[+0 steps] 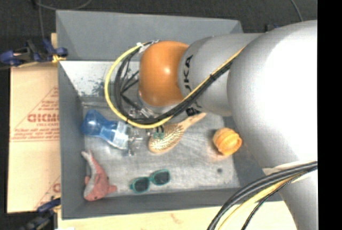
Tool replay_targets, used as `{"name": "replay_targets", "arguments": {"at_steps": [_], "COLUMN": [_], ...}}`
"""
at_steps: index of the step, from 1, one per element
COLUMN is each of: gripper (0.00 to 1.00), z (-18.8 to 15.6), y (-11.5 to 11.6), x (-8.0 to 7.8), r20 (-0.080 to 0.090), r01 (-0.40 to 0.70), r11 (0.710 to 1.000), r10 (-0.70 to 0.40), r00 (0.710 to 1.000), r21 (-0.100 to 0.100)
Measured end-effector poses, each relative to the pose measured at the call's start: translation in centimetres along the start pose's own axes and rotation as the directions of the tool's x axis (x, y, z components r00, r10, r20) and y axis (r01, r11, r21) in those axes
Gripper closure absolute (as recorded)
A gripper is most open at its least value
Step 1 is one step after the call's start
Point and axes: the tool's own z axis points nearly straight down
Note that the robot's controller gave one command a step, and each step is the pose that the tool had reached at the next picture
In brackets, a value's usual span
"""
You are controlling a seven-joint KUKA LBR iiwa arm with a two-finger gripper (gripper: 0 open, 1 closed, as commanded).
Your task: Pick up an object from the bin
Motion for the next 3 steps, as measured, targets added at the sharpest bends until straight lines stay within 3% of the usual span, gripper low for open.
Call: {"name": "replay_targets", "arguments": {"at_steps": [3], "gripper": [1.0], "z": [0.0], "y": [0.0], "x": [0.0], "r20": [0.0], "r01": [-0.001], "r11": [1.0], "r10": [0.001], "r00": [1.0], "r21": [0.0]}}
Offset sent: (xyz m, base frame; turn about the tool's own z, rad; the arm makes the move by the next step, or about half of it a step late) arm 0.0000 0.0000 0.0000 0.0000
